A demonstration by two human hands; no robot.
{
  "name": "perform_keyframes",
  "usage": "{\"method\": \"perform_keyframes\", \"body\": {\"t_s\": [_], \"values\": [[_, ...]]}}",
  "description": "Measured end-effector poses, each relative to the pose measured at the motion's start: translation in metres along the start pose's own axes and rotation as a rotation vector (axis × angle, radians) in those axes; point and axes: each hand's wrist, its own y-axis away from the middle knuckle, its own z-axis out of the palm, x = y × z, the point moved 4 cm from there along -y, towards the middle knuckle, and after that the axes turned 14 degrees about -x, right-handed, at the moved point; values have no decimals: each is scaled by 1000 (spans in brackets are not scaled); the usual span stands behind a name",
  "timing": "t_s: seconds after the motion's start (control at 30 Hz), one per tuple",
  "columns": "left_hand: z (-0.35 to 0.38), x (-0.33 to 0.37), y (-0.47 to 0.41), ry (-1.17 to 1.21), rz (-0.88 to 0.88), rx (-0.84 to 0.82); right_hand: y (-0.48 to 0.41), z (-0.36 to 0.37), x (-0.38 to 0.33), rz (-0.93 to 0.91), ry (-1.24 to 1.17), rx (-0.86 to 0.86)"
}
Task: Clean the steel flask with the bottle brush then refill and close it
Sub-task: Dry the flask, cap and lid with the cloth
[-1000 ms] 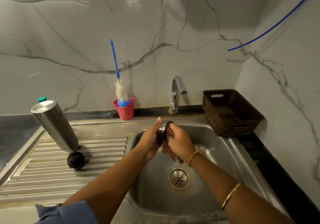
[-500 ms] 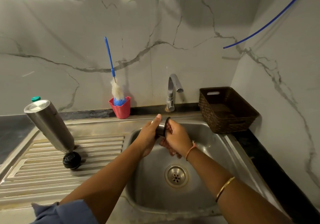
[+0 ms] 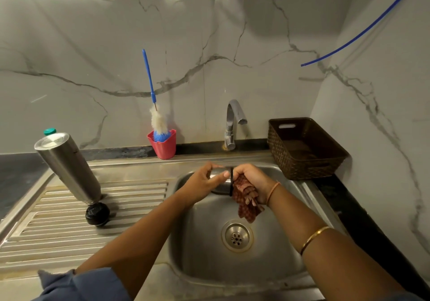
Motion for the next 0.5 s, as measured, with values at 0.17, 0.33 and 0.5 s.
{"method": "perform_keyframes", "body": {"t_s": [0.17,0.33,0.5], "values": [[-31,-17,9,160,-56,133,3,-27,-1,-27,-195,166],[-23,-36,12,581,-130,223,6,-24,4,-80,-151,164],[-17,-45,9,663,-188,293,0,-12,5,-276,46,280]]}}
